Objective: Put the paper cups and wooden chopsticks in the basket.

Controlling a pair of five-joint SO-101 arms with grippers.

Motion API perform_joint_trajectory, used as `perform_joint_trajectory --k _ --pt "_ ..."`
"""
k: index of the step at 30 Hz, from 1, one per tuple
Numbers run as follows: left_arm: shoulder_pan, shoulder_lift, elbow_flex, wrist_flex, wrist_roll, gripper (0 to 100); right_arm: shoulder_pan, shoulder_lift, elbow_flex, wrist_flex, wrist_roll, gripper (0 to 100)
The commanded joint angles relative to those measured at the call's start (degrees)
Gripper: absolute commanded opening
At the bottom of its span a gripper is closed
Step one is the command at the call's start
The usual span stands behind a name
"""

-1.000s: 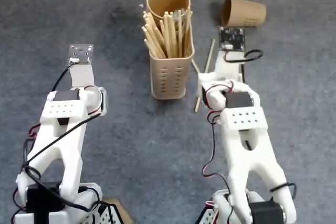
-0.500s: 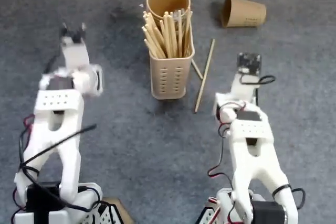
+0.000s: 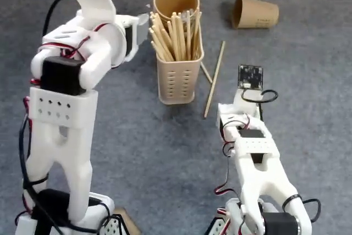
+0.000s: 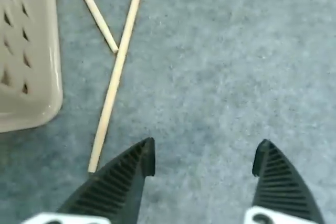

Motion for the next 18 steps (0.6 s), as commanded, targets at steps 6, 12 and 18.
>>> perform_joint_trajectory --k 6,12,18 --pt "7.60 10.51 -1.01 -2.55 2.37 21 -0.57 -2.24 -0.22 -0.92 0.79 29.6" --pt "6.81 15.96 -1.01 -2.37 2.37 21 -0.57 -2.24 -0.22 -0.92 0.88 29.6" --pt "5.32 18.51 -0.92 -2.20 2.37 20 -0.57 -2.15 -0.31 -0.92 0.88 29.6"
